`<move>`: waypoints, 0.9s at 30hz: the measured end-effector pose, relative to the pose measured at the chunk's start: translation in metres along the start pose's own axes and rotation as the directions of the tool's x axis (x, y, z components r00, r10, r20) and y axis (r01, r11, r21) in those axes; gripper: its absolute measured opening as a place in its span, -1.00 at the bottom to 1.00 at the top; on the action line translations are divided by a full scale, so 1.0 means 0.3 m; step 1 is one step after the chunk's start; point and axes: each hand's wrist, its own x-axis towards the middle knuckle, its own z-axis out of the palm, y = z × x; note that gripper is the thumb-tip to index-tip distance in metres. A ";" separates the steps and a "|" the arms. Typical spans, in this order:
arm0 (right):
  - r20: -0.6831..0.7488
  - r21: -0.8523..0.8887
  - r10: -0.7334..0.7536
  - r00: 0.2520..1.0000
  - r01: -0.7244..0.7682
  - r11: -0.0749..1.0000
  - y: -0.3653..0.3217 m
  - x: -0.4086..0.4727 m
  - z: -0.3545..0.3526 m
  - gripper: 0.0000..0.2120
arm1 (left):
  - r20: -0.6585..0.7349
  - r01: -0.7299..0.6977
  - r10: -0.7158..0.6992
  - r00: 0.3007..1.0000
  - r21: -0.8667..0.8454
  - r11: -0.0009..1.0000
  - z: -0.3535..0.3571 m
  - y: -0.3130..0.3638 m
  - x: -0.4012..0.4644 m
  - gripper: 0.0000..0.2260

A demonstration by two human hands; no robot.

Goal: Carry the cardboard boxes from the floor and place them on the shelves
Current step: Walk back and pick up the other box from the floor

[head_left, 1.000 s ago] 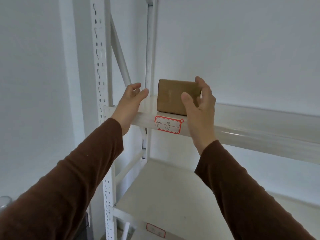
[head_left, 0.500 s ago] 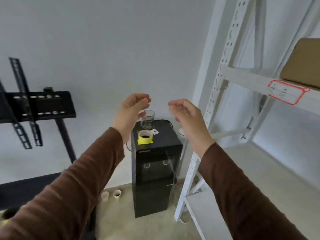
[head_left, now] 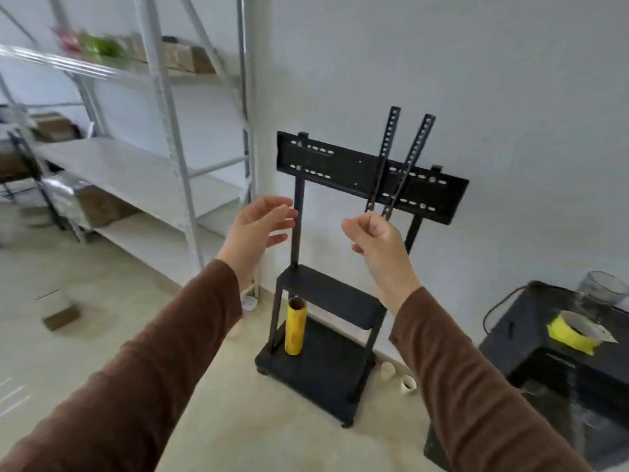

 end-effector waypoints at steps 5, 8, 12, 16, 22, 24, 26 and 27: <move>0.167 0.067 0.037 0.985 -0.049 0.997 0.005 0.106 0.529 -0.83 | -0.186 0.018 -0.015 0.982 0.015 1.000 -0.564 -0.031 0.051 -0.80; 0.250 0.131 0.064 0.966 -0.099 0.986 -0.005 0.142 0.820 -0.81 | -0.285 0.037 -0.027 0.958 0.028 0.999 -0.844 -0.043 0.050 -0.77; 0.362 0.184 0.065 0.930 -0.140 0.973 -0.012 0.187 1.146 -0.86 | -0.392 0.050 -0.034 0.919 0.030 0.998 -1.138 -0.058 0.050 -0.85; 0.446 0.166 0.041 0.894 -0.128 0.978 -0.017 0.257 1.419 -0.95 | -0.494 0.058 -0.045 0.869 0.012 0.998 -1.372 -0.094 0.074 -0.86; 0.560 0.145 0.024 0.828 -0.126 0.981 0.011 0.432 1.809 -0.92 | -0.609 0.099 -0.086 0.788 -0.012 0.995 -1.678 -0.193 0.231 -0.87; 0.593 0.145 0.015 0.805 -0.125 0.981 0.029 0.511 1.942 -0.93 | -0.643 0.103 -0.083 0.762 -0.006 0.995 -1.778 -0.219 0.311 -0.85; 0.624 0.139 0.025 0.781 -0.142 0.980 0.043 0.600 2.076 -0.93 | -0.672 0.113 -0.088 0.735 -0.006 0.994 -1.876 -0.236 0.393 -0.85; 0.640 0.132 0.035 0.768 -0.155 0.979 0.047 0.644 2.146 -0.93 | -0.682 0.123 -0.094 0.725 -0.006 0.992 -1.925 -0.239 0.433 -0.85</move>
